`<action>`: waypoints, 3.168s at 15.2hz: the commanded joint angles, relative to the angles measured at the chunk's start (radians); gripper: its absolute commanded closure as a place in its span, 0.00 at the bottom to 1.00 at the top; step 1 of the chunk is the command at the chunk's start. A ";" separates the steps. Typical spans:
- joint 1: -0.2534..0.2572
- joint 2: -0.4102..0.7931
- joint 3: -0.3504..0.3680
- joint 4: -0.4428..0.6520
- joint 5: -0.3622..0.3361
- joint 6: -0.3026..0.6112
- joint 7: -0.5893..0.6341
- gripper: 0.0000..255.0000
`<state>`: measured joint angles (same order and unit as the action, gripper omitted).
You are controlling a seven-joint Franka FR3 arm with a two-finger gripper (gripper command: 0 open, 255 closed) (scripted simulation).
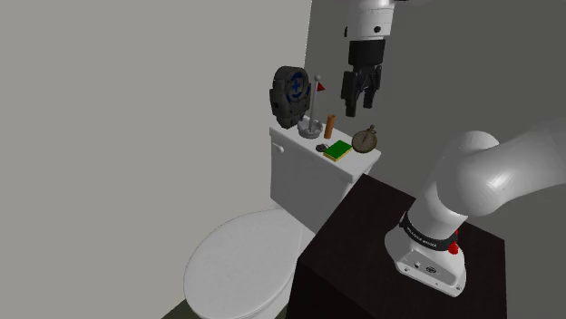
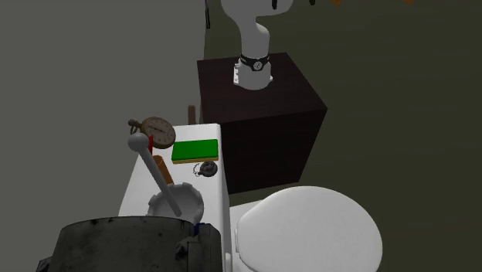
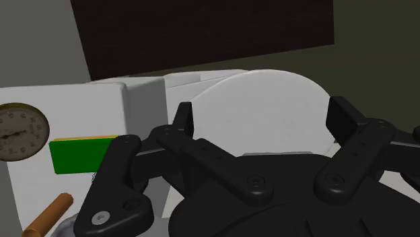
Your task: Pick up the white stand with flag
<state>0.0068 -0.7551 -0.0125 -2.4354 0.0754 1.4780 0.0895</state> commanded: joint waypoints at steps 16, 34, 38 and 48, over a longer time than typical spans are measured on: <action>-0.061 0.451 -0.255 0.310 -0.084 0.161 -0.341 0.00; -0.248 1.201 -0.389 1.139 0.167 0.033 -0.724 0.00; -0.320 1.354 -0.373 1.355 0.217 -0.034 -0.748 0.00; -0.302 1.343 -0.374 1.248 0.215 0.060 -0.761 1.00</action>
<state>-0.2956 0.5881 -0.3861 -1.1861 0.2902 1.5363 -0.6709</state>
